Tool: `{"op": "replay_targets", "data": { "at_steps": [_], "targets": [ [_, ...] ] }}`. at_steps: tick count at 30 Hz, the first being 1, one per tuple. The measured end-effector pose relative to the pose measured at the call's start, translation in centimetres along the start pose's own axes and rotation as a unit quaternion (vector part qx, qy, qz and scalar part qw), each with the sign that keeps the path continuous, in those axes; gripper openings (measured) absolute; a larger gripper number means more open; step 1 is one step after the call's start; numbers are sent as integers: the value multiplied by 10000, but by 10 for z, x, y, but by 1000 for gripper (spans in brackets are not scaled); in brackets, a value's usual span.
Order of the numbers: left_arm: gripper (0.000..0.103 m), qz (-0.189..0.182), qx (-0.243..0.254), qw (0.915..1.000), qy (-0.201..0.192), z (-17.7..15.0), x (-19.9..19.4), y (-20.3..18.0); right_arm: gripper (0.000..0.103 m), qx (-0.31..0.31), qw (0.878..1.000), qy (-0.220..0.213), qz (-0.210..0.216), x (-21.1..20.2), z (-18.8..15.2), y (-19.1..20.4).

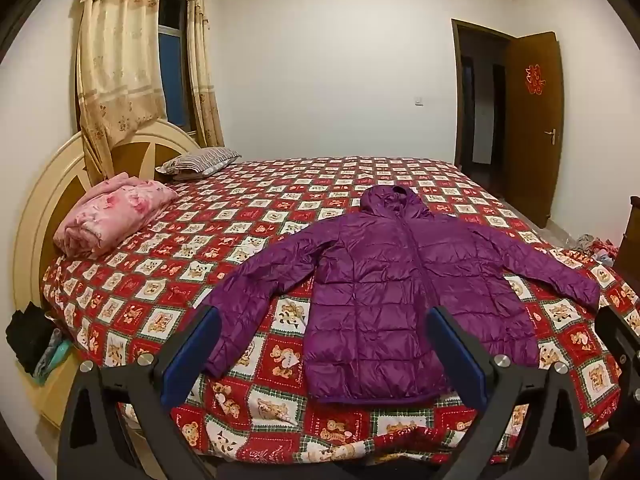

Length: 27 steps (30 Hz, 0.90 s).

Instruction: Fold large clothes

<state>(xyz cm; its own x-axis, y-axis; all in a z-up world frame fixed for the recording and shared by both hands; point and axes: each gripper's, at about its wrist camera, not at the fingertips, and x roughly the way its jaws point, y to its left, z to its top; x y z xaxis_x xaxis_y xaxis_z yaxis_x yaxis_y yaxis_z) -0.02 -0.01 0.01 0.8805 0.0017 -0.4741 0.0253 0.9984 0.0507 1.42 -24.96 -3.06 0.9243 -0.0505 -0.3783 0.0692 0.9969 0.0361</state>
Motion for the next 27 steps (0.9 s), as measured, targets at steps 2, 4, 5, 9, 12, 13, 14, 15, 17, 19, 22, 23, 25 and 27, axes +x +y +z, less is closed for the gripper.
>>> {"op": "replay_targets", "data": {
  "at_steps": [2, 4, 5, 9, 12, 13, 14, 15, 17, 19, 22, 23, 25, 27],
  "targets": [
    [102, 26, -2, 10000, -20, 0, 0, 0, 103, 1, 10000, 1, -1, 0, 0, 0],
    [102, 23, -21, 10000, -8, 0, 1, 0, 103, 18, 10000, 7, 1, 0, 0, 0],
    [102, 32, -21, 10000, -8, 0, 1, -1, 103, 24, 10000, 4, 1, 0, 0, 0],
    [102, 42, -34, 10000, -16, 4, -1, -2, 103, -7, 10000, 18, 6, 1, 0, 2],
    [102, 8, -102, 9999, -66, 3, -4, 4, 103, -2, 10000, 18, -1, 1, 0, 2],
    [102, 2, -102, 9999, -62, 3, -5, 4, 103, -1, 10000, 17, 4, 0, 0, 2],
    [102, 3, -100, 9999, -68, 2, -4, 5, 103, 3, 10000, 11, 7, 0, 0, 1],
    [102, 14, -95, 9999, -63, 2, -3, 5, 103, 5, 10000, 5, 2, -1, 0, 1],
    [102, 24, -113, 9999, -69, 1, -3, 4, 103, 1, 10000, 12, 8, 0, 0, 1],
    [102, 34, -101, 9999, -72, 2, -3, 4, 103, 1, 10000, 20, 7, 0, 0, -1],
    [102, 38, -103, 9999, -60, 3, -2, 4, 103, 6, 10000, 19, 8, 0, 0, -3],
    [102, 46, -99, 9999, -62, 3, -2, 3, 103, 4, 10000, 20, 7, 0, 0, 3],
    [102, 47, -97, 9999, -69, 3, -3, 3, 103, 3, 10000, 21, 11, 0, 0, 2],
    [102, 54, -91, 9999, -66, 4, -2, 2, 103, 1, 10000, 23, 8, 0, 0, 3]
  ]
}}
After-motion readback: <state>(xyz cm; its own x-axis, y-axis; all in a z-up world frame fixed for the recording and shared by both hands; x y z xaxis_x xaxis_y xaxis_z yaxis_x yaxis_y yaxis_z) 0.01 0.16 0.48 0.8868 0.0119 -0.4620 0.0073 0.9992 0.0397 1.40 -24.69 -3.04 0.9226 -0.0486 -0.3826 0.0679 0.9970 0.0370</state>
